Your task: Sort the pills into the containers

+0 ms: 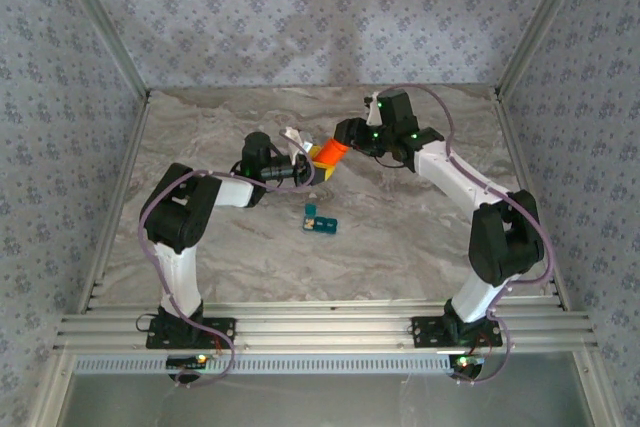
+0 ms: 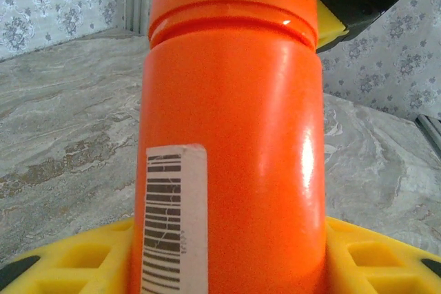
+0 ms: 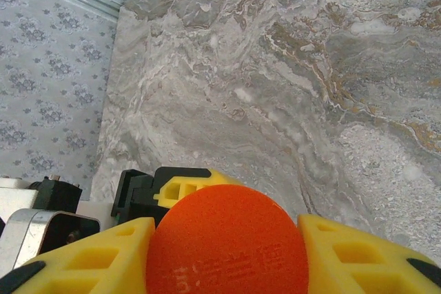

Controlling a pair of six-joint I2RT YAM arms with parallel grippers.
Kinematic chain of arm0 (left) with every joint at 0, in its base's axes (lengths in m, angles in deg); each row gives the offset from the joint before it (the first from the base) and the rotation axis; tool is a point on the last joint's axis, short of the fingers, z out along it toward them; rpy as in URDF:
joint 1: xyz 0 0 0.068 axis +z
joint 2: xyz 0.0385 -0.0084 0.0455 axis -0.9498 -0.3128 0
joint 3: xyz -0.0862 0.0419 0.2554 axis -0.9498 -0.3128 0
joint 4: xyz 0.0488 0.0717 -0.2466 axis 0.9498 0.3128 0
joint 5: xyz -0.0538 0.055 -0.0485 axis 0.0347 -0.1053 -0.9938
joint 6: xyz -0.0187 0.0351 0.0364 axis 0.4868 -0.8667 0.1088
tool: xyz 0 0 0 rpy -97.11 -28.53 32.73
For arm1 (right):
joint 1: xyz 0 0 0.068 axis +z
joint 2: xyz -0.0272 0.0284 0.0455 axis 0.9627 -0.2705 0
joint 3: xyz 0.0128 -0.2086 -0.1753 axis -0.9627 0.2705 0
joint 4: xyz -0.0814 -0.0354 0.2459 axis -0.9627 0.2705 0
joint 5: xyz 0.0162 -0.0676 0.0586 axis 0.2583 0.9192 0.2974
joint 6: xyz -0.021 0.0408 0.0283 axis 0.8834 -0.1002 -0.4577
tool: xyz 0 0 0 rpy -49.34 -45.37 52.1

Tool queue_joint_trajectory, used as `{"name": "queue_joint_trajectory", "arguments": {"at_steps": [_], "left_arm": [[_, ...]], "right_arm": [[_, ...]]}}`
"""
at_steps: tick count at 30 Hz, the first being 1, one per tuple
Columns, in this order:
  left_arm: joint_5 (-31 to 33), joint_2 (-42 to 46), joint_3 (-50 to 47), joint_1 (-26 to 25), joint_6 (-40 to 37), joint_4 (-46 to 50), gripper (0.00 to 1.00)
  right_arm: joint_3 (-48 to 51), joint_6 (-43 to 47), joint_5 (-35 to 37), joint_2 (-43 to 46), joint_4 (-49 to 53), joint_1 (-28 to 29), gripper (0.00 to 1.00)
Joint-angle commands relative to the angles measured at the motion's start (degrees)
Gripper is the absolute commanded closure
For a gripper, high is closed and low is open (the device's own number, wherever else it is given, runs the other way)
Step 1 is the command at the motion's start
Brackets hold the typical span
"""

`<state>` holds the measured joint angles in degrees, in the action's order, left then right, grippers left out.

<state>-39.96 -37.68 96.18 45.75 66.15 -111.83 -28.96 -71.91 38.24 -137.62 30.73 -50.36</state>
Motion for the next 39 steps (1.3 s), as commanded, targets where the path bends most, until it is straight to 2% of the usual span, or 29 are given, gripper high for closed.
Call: {"name": "queue_joint_trajectory", "arguments": {"at_steps": [1, 10, 13, 18, 23, 30, 39], "left_arm": [[-1.96, 2.39, 1.8, -1.77, -0.89, -6.57, 1.0], [-1.9, 1.42, 1.7, -1.74, -0.54, -7.34, 1.0], [-1.87, 1.42, 1.62, -1.66, -0.33, -7.6, 1.0], [-2.47, 1.68, 1.54, -1.63, -0.16, -7.76, 1.0], [-3.64, 1.61, 2.01, -1.64, 0.89, -7.91, 1.0], [-4.41, 1.07, 2.51, -1.59, 2.0, -8.76, 1.0], [-4.53, 0.8, 2.85, -1.75, 2.25, -8.77, 1.0]], "right_arm": [[-0.7, 0.41, -1.48, 0.57, 5.04, 1.66, 0.44], [0.14, 4.84, -1.88, 7.66, 5.15, -1.32, 0.17], [1.31, 7.23, -3.47, 9.83, 5.49, -2.25, 0.13], [5.0, 12.37, -8.98, 11.99, 1.51, -6.46, 0.12], [7.63, 18.81, -19.55, 10.89, -7.41, -11.51, 0.17], [3.86, 26.16, -26.51, 6.37, -3.23, -11.7, 0.17], [1.16, 28.53, -28.03, 2.89, -0.41, -9.53, 0.2]]}}
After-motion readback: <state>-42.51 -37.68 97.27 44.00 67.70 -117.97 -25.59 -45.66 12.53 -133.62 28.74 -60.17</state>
